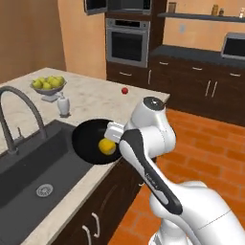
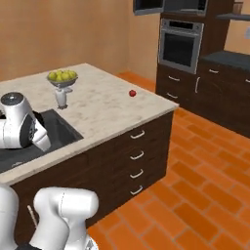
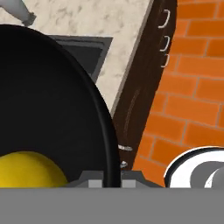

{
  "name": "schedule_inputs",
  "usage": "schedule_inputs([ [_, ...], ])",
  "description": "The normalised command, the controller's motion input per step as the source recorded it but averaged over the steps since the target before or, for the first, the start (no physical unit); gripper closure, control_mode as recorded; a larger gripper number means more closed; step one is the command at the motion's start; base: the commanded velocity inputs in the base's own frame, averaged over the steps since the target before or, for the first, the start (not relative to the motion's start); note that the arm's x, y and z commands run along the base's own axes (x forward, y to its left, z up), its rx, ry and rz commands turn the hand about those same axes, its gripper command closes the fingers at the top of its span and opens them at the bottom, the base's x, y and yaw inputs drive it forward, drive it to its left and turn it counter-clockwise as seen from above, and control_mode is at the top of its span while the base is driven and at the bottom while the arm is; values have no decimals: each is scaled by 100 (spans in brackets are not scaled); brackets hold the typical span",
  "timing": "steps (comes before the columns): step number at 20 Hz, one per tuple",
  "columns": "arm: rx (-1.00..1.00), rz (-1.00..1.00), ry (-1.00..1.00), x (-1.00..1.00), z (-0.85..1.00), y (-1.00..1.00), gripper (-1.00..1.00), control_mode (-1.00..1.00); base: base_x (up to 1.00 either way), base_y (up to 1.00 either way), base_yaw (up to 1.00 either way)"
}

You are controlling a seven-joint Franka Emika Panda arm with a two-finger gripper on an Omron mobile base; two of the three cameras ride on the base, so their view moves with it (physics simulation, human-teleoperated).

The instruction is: Pick the lemon from the sink and place it in the bowl. Then pick the bowl and place it in the microwave. Then close the microwave door and press the start button.

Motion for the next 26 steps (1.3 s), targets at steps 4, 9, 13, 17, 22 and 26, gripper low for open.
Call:
schedule_inputs([
  [4, 0, 0, 0, 0, 0, 0, 100, 100, 33, -96, -64],
  [9, 0, 0, 0, 0, 0, 0, 100, 100, 71, -100, -42],
  [13, 0, 0, 0, 0, 0, 0, 100, 100, 96, -86, -37],
  [17, 0, 0, 0, 0, 0, 0, 100, 100, 100, -62, -31],
  [22, 0, 0, 0, 0, 0, 0, 100, 100, 100, -21, -22],
  [26, 0, 0, 0, 0, 0, 0, 100, 100, 100, 0, -16],
])
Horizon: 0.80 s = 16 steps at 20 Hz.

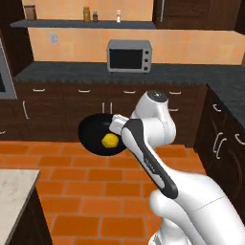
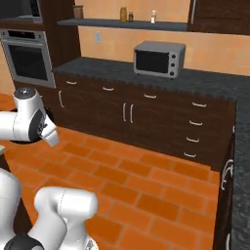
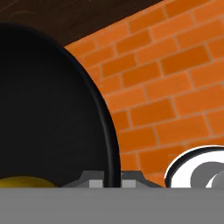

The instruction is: Pick the lemon from the sink and place it in the bowl. Then pick the bowl and place it in the microwave. Then close the microwave door and press the start button.

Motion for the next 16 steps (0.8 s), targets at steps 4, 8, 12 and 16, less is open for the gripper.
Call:
schedule_inputs([
  [4, 0, 0, 0, 0, 0, 0, 100, 100, 100, 5, -12],
  [8, 0, 0, 0, 0, 0, 0, 100, 100, 100, 52, -3],
  [12, 0, 0, 0, 0, 0, 0, 100, 100, 100, 79, 0],
  [16, 0, 0, 0, 0, 0, 0, 100, 100, 100, 25, 3],
])
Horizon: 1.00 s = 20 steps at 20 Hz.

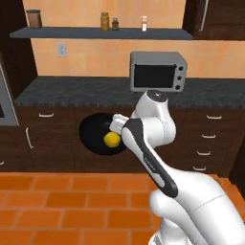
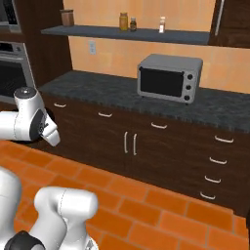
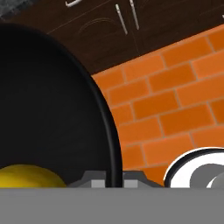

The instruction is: Pick the lemon from the sink and place it in the bowl. Then pick the bowl and place it in the microwave. Then close the microwave door and press the start button.

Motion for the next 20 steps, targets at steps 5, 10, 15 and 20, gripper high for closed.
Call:
schedule_inputs([
  [5, 0, 0, 0, 0, 0, 0, 100, 100, 100, 6, 11],
  [10, 0, 0, 0, 0, 0, 0, 100, 100, 100, 87, 1],
  [15, 0, 0, 0, 0, 0, 0, 100, 100, 80, 100, -5],
  [20, 0, 0, 0, 0, 0, 0, 100, 100, 26, 100, -7],
])
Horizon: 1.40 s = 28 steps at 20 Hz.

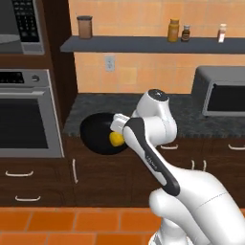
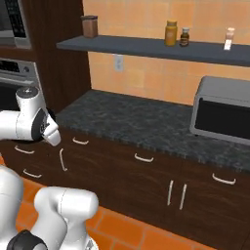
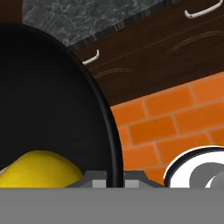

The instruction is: Pick the lemon from the sink and place it in the bowl. Then pick the bowl and place it in the microwave. Then close the microwave door and press the start button.

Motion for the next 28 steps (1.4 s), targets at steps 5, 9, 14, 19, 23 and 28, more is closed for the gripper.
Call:
schedule_inputs([
  [5, 0, 0, 0, 0, 0, 0, 100, 100, 0, 100, -13],
  [9, 0, 0, 0, 0, 0, 0, 100, 100, 11, 100, -20],
  [14, 0, 0, 0, 0, 0, 0, 100, 100, 36, 100, -23],
  [19, 0, 0, 0, 0, 0, 0, 100, 100, 59, 100, -17],
  [23, 0, 0, 0, 0, 0, 0, 100, 100, 89, 97, -8],
  [28, 0, 0, 0, 0, 0, 0, 100, 100, 81, 37, -6],
])
